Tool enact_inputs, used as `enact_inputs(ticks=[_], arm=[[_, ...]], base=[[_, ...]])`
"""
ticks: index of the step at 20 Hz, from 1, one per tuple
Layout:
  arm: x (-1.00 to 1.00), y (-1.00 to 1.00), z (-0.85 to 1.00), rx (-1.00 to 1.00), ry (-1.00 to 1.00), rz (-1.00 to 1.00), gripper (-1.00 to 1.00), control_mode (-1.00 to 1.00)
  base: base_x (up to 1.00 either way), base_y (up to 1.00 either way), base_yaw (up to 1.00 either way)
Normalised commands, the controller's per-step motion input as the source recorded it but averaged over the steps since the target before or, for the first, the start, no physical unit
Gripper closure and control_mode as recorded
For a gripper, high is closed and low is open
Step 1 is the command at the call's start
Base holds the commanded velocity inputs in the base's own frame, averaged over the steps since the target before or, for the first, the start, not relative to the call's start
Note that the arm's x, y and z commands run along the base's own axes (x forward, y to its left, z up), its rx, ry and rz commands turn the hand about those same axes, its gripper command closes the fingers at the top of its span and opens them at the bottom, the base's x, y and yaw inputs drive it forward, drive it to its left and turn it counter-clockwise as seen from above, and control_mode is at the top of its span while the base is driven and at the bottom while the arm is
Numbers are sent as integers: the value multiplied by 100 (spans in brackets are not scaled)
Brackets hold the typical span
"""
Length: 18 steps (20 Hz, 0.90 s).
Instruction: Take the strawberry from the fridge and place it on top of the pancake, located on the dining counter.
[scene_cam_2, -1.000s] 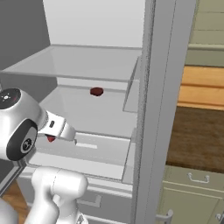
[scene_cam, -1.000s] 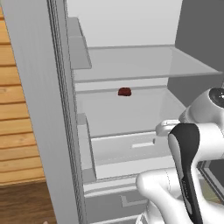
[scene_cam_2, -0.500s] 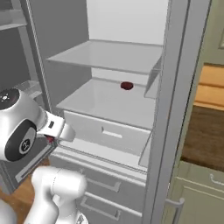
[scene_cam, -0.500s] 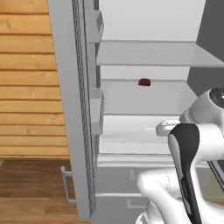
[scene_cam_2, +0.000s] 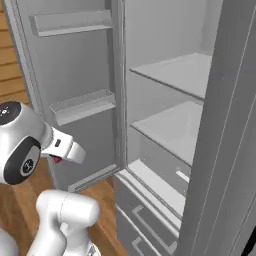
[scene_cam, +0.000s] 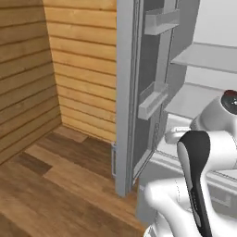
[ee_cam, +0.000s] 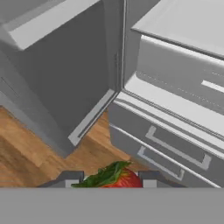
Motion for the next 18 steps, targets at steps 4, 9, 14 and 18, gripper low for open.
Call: enact_inputs(ticks=[4,9,14,18], arm=[[0,0,0,0,0,0,100,100],[0,0,0,0,0,0,100,100],[0,0,0,0,0,0,100,100],[0,0,0,0,0,0,100,100]], base=[[-55,-4,81],[-51,17,87],[-46,27,79],[-9,23,47]])
